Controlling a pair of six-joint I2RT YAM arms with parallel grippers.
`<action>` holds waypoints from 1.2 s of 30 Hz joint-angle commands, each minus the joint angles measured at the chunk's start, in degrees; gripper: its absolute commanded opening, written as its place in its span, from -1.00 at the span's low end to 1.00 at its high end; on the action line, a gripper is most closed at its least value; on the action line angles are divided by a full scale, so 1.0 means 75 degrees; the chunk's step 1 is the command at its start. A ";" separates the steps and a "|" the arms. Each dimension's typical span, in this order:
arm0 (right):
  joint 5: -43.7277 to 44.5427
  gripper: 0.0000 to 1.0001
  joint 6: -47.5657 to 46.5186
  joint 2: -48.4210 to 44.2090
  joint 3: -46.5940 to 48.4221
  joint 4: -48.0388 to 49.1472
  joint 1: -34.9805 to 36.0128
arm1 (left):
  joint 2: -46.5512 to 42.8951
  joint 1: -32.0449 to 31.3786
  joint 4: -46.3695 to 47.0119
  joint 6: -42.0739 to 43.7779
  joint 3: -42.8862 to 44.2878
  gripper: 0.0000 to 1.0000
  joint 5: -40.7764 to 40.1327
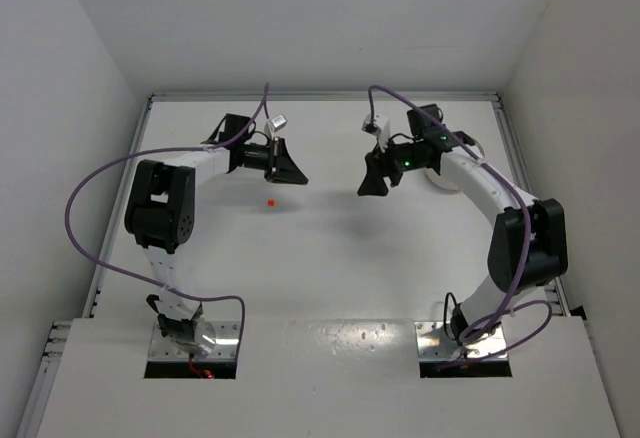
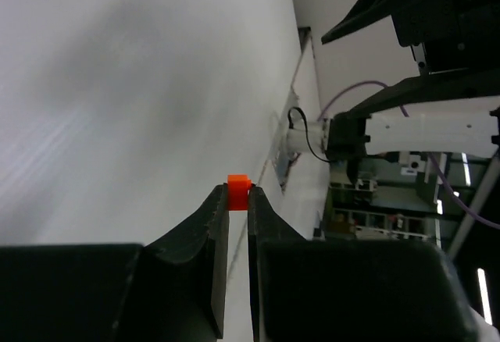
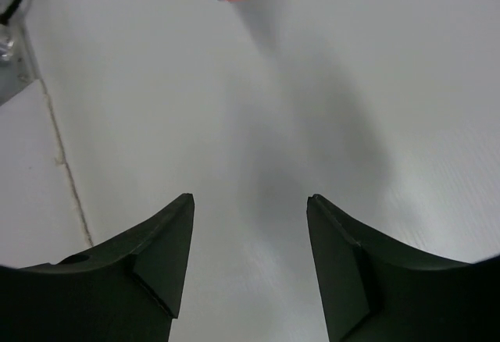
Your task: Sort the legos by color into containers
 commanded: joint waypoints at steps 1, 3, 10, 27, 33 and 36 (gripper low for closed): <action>-0.0589 0.19 0.0402 -0.0243 -0.0127 0.0929 0.0646 | -0.0487 -0.0044 0.0506 -0.0378 -0.0300 -1.00 0.0945; -0.0589 0.12 0.0635 -0.0172 -0.0221 0.1305 0.0985 | -0.0557 -0.0114 0.0507 -0.0473 -0.0301 -1.00 0.1167; -0.0309 0.09 0.0800 0.0518 0.0470 0.1446 0.1724 | -0.0698 -0.0185 0.0600 -0.0895 -0.0300 -1.00 0.1238; -0.0227 0.08 0.0859 0.1034 0.1115 0.1868 0.2217 | -0.0769 -0.0185 0.1034 -0.1808 -0.0558 -1.00 0.1097; 0.0253 0.19 0.0859 0.1105 0.1033 0.2196 0.2217 | -0.0769 -0.0255 0.1105 -0.1961 -0.0629 -1.00 0.1097; 0.0430 0.19 0.0859 0.0883 0.0542 0.2804 0.2217 | -0.0769 -0.0325 0.1105 -0.1961 -0.0629 -1.00 0.1097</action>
